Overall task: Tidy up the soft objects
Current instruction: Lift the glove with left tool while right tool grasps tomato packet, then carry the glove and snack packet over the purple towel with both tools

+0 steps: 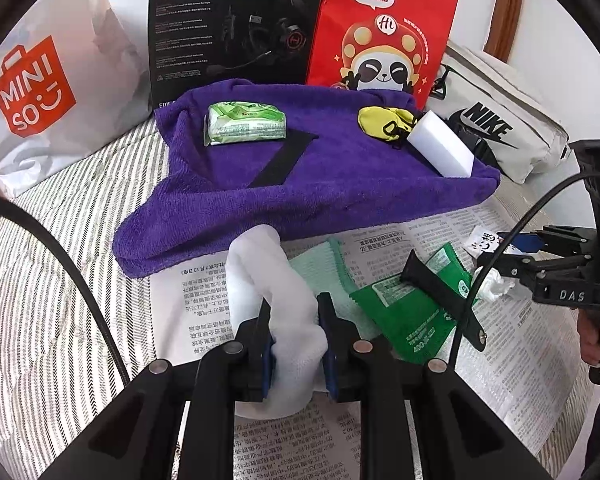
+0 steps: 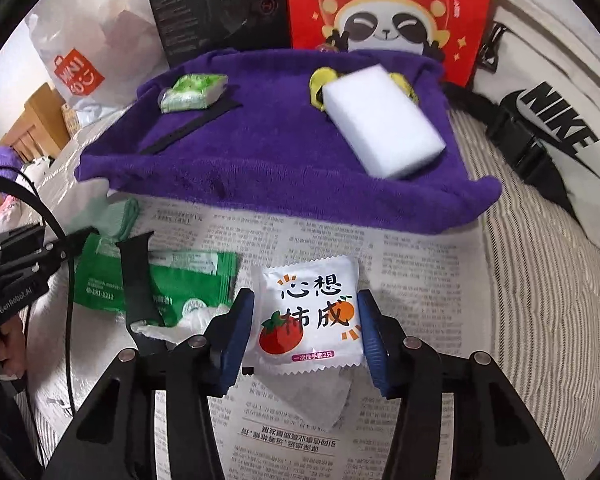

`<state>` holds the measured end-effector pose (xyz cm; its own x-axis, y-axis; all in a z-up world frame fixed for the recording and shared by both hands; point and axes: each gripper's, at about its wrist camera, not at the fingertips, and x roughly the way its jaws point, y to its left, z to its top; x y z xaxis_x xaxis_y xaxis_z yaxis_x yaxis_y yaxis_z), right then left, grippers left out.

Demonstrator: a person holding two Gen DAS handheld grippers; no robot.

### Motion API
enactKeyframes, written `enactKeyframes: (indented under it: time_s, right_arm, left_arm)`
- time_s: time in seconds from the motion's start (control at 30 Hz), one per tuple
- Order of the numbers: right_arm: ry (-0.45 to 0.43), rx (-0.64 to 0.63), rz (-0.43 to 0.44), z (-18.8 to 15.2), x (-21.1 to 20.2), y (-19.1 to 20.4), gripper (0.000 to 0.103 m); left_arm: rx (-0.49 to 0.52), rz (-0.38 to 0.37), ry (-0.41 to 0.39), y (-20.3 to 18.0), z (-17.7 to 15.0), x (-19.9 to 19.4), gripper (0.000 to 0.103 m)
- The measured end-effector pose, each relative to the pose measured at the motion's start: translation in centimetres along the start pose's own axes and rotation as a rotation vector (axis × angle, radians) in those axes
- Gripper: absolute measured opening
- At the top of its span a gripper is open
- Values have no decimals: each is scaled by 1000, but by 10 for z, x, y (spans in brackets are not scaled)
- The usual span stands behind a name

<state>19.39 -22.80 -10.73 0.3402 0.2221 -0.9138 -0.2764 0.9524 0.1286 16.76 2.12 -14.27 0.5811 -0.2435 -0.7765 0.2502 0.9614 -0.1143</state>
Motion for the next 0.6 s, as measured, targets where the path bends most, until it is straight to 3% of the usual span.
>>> enactKeyframes:
  time_s: [0.17,0.37,0.6]
  right_arm:
    - [12,-42,-29,-2,6,7,59]
    - [6,-90,-46,-4,7,13,48]
    - [-5,-63,-37,-2,1,4,46]
  left_arm:
    - [5,6,3,-1,1,0,19]
    - [6,6,2,-2,0,0,19]
    - [-6,-19,-6,2,2,-3,18]
